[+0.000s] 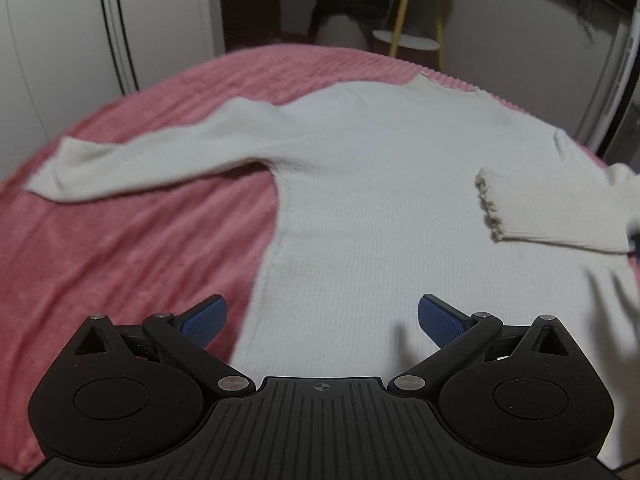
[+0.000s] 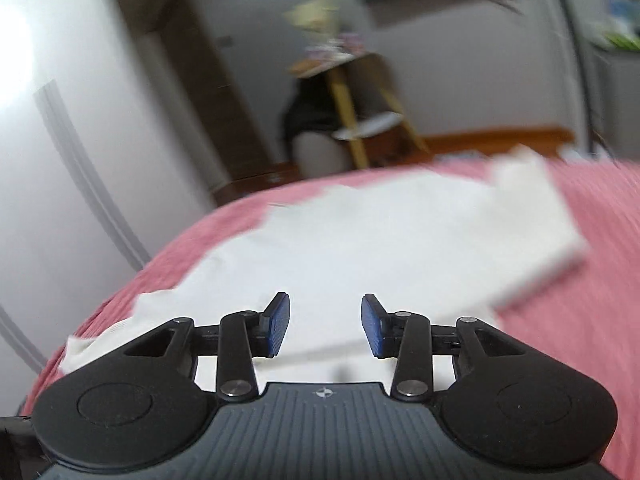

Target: Fold small clothes

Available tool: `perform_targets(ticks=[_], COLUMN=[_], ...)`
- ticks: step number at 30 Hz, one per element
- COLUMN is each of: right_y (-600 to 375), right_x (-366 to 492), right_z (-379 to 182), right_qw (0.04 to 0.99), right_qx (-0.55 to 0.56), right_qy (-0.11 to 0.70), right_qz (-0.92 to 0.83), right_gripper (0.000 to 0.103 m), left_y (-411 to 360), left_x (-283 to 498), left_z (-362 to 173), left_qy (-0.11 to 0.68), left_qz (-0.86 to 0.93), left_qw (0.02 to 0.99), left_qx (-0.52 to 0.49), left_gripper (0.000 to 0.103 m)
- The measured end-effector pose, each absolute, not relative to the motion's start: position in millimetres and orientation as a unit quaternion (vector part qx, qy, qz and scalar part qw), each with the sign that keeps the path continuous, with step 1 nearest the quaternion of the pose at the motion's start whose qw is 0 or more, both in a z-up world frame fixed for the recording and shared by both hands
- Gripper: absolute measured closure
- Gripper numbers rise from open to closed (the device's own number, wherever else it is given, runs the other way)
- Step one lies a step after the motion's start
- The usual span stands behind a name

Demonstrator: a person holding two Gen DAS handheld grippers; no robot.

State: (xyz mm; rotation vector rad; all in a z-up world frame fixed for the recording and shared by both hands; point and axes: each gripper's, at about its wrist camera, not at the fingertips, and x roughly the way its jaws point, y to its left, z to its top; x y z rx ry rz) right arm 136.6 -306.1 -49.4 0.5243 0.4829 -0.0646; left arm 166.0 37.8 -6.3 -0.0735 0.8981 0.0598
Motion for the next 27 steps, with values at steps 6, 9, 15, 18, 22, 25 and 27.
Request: perform_targets(ticks=[6, 9, 15, 18, 22, 25, 27], right_y=[-348.4, -360.0, -347.6, -352.1, -355.3, -355.7, -355.8], right_x=[99.8, 109.2, 112.7, 115.3, 118.9, 122.3, 124.5], right_z=[-75.6, -83.7, -81.0, -80.6, -84.9, -85.2, -85.9], right_qw=[0.918, 0.916, 0.921, 0.916, 0.913, 0.912, 0.911], right_qx=[0.278, 0.295, 0.288, 0.306, 0.318, 0.324, 0.329], right_qy=[0.254, 0.242, 0.243, 0.239, 0.239, 0.237, 0.234], right_qz=[-0.124, -0.122, -0.101, -0.098, -0.093, -0.088, -0.084], right_gripper=[0.064, 0.061, 0.052, 0.047, 0.045, 0.043, 0.043], left_y=[1.2, -18.8, -33.6, -39.1, -45.9, -49.1, -45.2], left_x=[210.0, 240.1, 294.3, 300.8, 308.3, 313.1, 314.3], left_z=[-5.4, -7.5, -40.0, -37.9, -33.3, -31.5, -30.0], left_qy=[0.433, 0.435, 0.487, 0.472, 0.477, 0.490, 0.488], left_qz=[-0.073, -0.105, -0.134, -0.140, -0.166, -0.157, -0.147], left_qw=[0.895, 0.886, 0.832, 0.840, 0.834, 0.833, 0.835], left_qx=[-0.084, -0.124, -0.227, -0.226, -0.223, -0.205, -0.207], left_gripper=[0.000, 0.000, 0.029, 0.042, 0.066, 0.093, 0.096])
